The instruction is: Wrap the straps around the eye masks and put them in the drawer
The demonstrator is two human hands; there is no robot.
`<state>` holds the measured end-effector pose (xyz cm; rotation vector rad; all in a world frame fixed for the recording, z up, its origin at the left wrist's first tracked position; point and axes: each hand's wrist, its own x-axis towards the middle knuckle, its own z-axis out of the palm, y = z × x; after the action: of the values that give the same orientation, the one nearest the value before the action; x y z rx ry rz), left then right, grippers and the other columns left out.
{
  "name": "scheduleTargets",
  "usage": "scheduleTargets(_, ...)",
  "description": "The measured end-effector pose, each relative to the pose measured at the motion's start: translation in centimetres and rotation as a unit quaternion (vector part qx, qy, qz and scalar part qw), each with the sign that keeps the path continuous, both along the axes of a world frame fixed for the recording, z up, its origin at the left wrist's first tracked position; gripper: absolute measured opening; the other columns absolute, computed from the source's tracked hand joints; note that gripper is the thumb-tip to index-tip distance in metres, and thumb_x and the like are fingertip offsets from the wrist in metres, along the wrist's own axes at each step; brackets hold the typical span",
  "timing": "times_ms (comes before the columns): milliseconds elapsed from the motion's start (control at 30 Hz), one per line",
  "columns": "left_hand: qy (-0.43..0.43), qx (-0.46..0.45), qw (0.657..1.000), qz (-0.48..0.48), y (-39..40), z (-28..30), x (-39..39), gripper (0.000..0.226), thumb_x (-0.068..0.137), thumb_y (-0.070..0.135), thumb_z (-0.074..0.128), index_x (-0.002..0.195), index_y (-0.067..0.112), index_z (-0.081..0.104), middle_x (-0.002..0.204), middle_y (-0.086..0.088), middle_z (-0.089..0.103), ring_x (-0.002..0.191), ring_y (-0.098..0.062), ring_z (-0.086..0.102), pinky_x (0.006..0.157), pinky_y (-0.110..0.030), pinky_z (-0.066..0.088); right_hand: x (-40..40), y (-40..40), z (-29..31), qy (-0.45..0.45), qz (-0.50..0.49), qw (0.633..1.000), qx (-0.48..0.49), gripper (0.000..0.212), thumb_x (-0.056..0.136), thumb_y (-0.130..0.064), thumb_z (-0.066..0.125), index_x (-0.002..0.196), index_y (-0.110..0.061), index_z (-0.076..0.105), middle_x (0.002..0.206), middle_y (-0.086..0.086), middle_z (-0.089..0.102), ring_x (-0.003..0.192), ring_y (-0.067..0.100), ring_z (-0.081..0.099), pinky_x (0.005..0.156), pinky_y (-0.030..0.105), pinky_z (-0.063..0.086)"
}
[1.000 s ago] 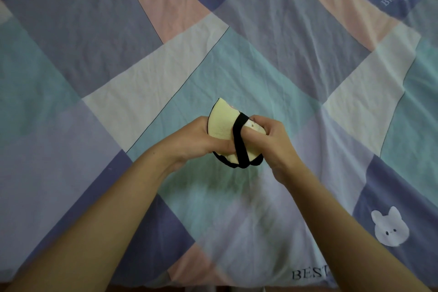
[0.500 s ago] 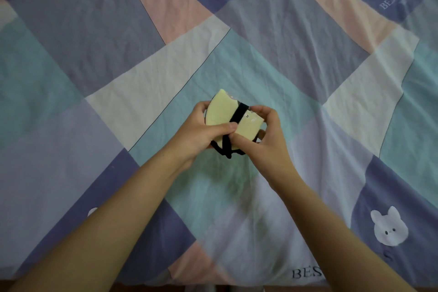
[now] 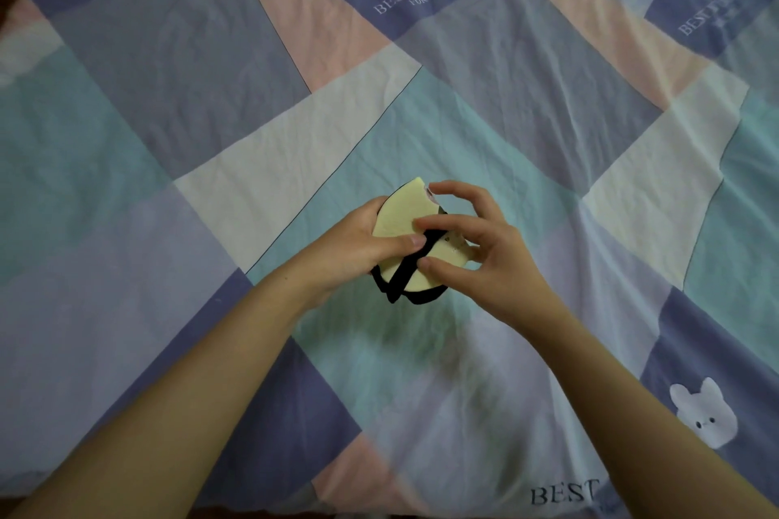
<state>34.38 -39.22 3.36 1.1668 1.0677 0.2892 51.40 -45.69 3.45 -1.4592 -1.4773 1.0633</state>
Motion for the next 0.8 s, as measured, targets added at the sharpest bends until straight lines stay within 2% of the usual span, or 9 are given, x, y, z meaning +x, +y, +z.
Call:
scheduleTargets(133, -0.002, -0.004, 1.000, 0.005, -0.2, 0.4, -0.3, 0.044, 0.084, 0.025, 0.070, 0.124, 0.027, 0.051, 0.112, 0.000, 0.069, 0.100, -0.016, 0.068, 0.076, -0.032, 0.053, 0.0, -0.3, 0.8, -0.007, 0.038, 0.999, -0.003, 0.030, 0.075, -0.005, 0.076, 0.104, -0.011, 0.071, 0.130, -0.006, 0.051, 0.119, 0.010, 0.052, 0.082, 0.018, 0.049)
scheduleTargets(300, 0.021, 0.029, 0.999, -0.012, -1.1, 2.9, -0.8, 0.051, 0.070, 0.034, 0.071, 0.117, 0.034, 0.051, 0.110, 0.002, 0.067, 0.102, -0.013, 0.065, 0.090, -0.034, 0.052, -0.3, -0.7, 2.6, 0.049, 0.064, 0.995, -0.050, 0.033, 0.075, 0.001, 0.074, 0.105, -0.012, 0.072, 0.127, -0.008, 0.055, 0.118, 0.006, 0.053, 0.090, 0.025, 0.051)
scheduleTargets(400, 0.045, 0.083, 0.996, -0.007, -1.3, 6.1, -1.5, 0.036, 0.081, 0.039, 0.069, 0.113, 0.034, 0.055, 0.108, 0.004, 0.066, 0.101, -0.010, 0.064, 0.086, -0.029, 0.052, -0.7, -0.5, 5.2, 0.038, 0.066, 0.997, -0.035, 0.037, 0.074, 0.003, 0.074, 0.106, -0.015, 0.072, 0.127, -0.010, 0.056, 0.116, 0.005, 0.055, 0.091, 0.023, 0.050)
scheduleTargets(467, 0.080, 0.151, 0.985, 0.014, -1.3, 9.3, -2.6, 0.030, 0.087, 0.042, 0.062, 0.115, 0.033, 0.056, 0.109, 0.007, 0.064, 0.100, -0.009, 0.062, 0.082, -0.025, 0.049, -0.9, -0.1, 7.7, 0.027, 0.059, 0.998, -0.012, 0.039, 0.072, 0.003, 0.075, 0.106, -0.017, 0.071, 0.126, -0.012, 0.056, 0.116, 0.002, 0.054, 0.092, 0.022, 0.048)
scheduleTargets(567, 0.201, 0.280, 0.938, 0.027, -1.5, 15.7, -5.3, 0.039, 0.088, 0.044, 0.060, 0.124, 0.033, 0.051, 0.112, 0.012, 0.059, 0.097, -0.008, 0.059, 0.082, -0.026, 0.048, -1.1, 0.7, 13.1, 0.025, 0.052, 0.998, 0.030, 0.044, 0.071, 0.004, 0.076, 0.104, -0.024, 0.071, 0.126, -0.013, 0.057, 0.116, 0.000, 0.054, 0.095, 0.023, 0.043)
scheduleTargets(667, 0.337, 0.386, 0.858, 0.006, -2.4, 23.4, -8.6, 0.051, 0.087, 0.046, 0.059, 0.133, 0.033, 0.043, 0.129, 0.012, 0.052, 0.113, -0.011, 0.053, 0.091, -0.036, 0.048, -1.9, 1.5, 20.0, 0.034, 0.074, 0.994, 0.075, 0.047, 0.069, 0.005, 0.076, 0.103, -0.027, 0.070, 0.126, -0.009, 0.058, 0.118, 0.004, 0.054, 0.098, 0.028, 0.042)
scheduleTargets(733, 0.395, 0.439, 0.807, 0.013, -3.2, 28.6, -10.7, 0.057, 0.087, 0.047, 0.059, 0.138, 0.033, 0.038, 0.139, 0.009, 0.046, 0.123, -0.014, 0.047, 0.093, -0.036, 0.046, -3.2, 2.0, 25.2, 0.035, 0.096, 0.989, 0.105, 0.046, 0.069, 0.005, 0.076, 0.103, -0.025, 0.070, 0.125, -0.008, 0.058, 0.119, 0.004, 0.054, 0.100, 0.030, 0.042)
scheduleTargets(800, 0.447, 0.482, 0.753, 0.020, -4.3, 33.5, -12.6, 0.063, 0.087, 0.047, 0.058, 0.143, 0.031, 0.032, 0.146, 0.007, 0.039, 0.129, -0.016, 0.042, 0.093, -0.033, 0.043, -5.0, 2.3, 30.3, 0.027, 0.115, 0.982, 0.147, 0.047, 0.069, 0.005, 0.077, 0.101, -0.028, 0.070, 0.124, -0.009, 0.058, 0.118, 0.004, 0.054, 0.097, 0.024, 0.042)
